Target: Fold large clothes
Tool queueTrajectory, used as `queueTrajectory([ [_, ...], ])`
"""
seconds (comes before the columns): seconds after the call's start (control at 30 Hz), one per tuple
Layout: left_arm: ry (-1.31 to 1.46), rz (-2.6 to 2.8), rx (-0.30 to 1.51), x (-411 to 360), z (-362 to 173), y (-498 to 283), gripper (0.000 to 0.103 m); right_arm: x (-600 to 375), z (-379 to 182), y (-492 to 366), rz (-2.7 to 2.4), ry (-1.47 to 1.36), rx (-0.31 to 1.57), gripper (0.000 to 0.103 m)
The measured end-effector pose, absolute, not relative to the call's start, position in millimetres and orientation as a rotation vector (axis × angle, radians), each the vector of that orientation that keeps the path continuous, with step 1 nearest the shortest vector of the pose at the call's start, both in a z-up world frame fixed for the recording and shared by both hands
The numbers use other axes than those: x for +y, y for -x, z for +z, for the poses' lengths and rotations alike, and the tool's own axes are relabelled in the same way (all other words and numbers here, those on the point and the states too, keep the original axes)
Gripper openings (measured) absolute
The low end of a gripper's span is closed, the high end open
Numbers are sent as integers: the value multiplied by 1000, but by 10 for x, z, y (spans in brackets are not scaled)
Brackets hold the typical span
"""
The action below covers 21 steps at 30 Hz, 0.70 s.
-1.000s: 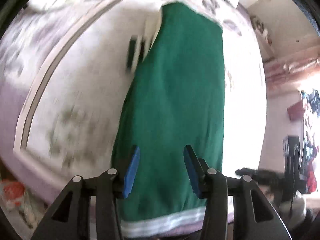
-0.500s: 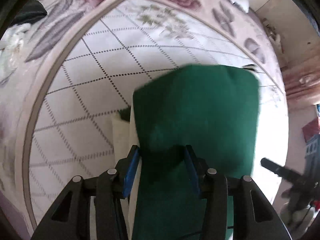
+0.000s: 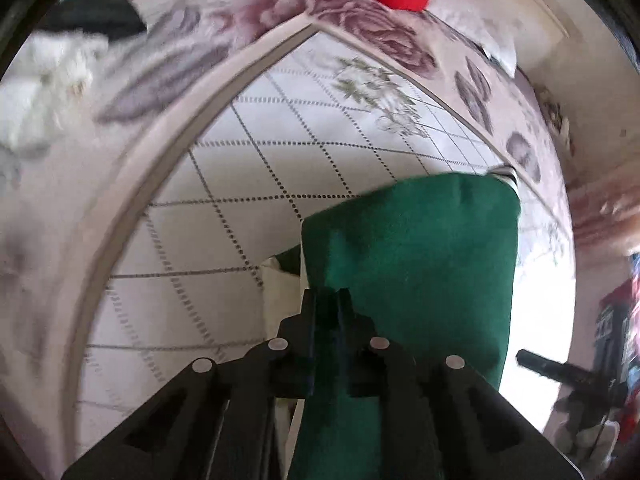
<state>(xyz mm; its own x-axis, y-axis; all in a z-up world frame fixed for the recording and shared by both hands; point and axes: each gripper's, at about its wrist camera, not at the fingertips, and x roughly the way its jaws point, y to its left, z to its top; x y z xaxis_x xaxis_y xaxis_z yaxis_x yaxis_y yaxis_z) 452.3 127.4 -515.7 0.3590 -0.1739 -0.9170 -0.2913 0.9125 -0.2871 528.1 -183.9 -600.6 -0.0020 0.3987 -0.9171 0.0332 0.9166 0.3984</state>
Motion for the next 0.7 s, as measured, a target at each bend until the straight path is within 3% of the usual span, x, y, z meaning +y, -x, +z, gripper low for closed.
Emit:
queueTrajectory([
  [0.17, 446, 70, 1173, 1119, -4692, -4009, 14, -1893, -5664, -4804, 359, -355, 1520, 68],
  [0.23, 427, 62, 1207, 948, -4579, -3649, 39, -1925, -5510, -4504, 364, -325, 1516, 70],
  [0.27, 423, 53, 1224, 834, -4578, -3586, 73, -1940, -5452, -4377, 364, -315, 1518, 78],
  [0.3, 413, 42, 1259, 685, -4572, -3406, 94, -1969, -5388, -4165, 367, -304, 1527, 90],
  [0.47, 401, 59, 1458, 131, -5068, -2729, 95, -2156, -5216, -3296, 336, -194, 1585, 94],
  [0.63, 293, 120, 1579, -186, -5858, -2553, 95, -2246, -5521, -2739, 213, 12, 1668, 94],
  [0.7, 273, 132, 1614, -240, -6099, -2578, 103, -2267, -5648, -2655, 177, 59, 1678, 94],
])
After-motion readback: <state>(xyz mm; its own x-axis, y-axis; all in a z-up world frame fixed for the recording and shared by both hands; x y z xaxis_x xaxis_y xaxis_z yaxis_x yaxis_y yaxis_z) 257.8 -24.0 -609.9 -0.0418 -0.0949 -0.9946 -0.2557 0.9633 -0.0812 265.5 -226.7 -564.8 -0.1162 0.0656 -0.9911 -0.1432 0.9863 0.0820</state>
